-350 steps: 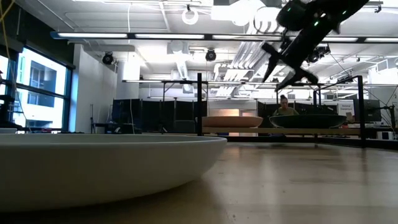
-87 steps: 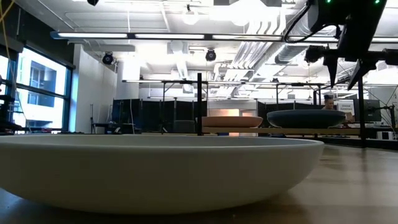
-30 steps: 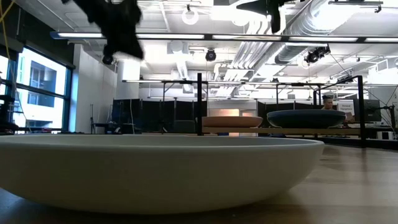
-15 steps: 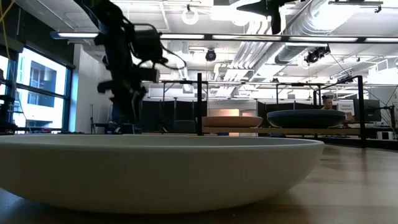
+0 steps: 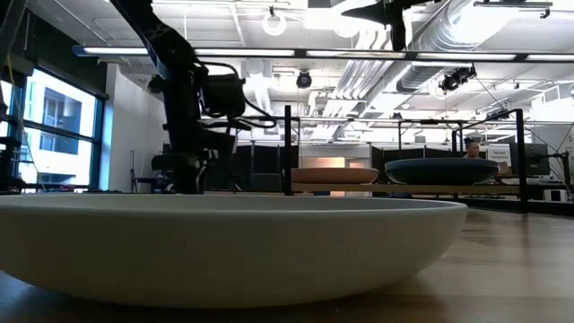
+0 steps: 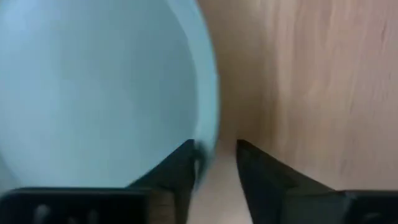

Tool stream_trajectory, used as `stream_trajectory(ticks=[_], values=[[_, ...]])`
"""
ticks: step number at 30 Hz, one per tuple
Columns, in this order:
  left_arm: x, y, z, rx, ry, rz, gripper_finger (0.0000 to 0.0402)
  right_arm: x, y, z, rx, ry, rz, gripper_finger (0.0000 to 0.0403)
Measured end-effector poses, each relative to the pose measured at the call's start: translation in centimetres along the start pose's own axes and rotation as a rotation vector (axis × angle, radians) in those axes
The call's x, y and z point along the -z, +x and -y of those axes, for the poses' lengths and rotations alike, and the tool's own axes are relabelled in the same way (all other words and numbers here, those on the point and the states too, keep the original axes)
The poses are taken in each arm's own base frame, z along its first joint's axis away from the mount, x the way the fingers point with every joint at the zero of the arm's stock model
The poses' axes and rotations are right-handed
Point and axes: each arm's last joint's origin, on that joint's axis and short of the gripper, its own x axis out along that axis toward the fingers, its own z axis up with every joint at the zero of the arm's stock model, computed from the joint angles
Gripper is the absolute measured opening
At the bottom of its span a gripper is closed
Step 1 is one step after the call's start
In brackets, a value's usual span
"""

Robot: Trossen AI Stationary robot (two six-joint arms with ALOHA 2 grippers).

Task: Place and stack plates onto a shelf
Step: Stack the light green plate on top of the white plate on the shelf

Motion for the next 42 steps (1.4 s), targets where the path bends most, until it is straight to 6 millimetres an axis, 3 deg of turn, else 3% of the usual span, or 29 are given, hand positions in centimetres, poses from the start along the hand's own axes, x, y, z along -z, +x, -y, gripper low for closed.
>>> stream_trajectory(ticks=[5, 10, 17, 24, 30, 34, 42], values=[[0.1, -0.4, 0.0, -0.006, -0.045, 0.004, 0.0015, 0.1, 0.0, 0.1, 0.007, -0.002, -0.009, 0.0140], [0.9, -2.6, 0.3, 0.023, -0.092, -0.015, 0.0005, 0.1, 0.0, 0.1, 0.009, -0.007, -0.011, 0.0140], [3.0, -8.8, 2.3, 0.117, -0.198, 0.021, 0.0003, 0.1, 0.0, 0.1, 0.011, -0.011, -0.013, 0.0140], [3.6, -15.7, 6.9, 0.302, -0.236, 0.151, 0.0001, 0.0, 0.0, 0.3, 0.019, -0.011, -0.008, 0.0140], [0.9, -22.0, 10.8, 0.394, -0.122, 0.329, 0.0001, -0.3, 0.1, 0.7, 0.036, -0.010, 0.007, 0.0140], [-2.0, -25.2, 12.1, 0.357, -0.022, 0.432, 0.0001, -1.3, 0.2, 0.9, 0.022, 0.002, 0.076, 0.0140], [-8.8, -28.3, 12.8, 0.306, 0.185, 0.573, 0.0001, -3.5, -0.5, 1.5, 0.011, 0.036, 0.199, 0.0140]])
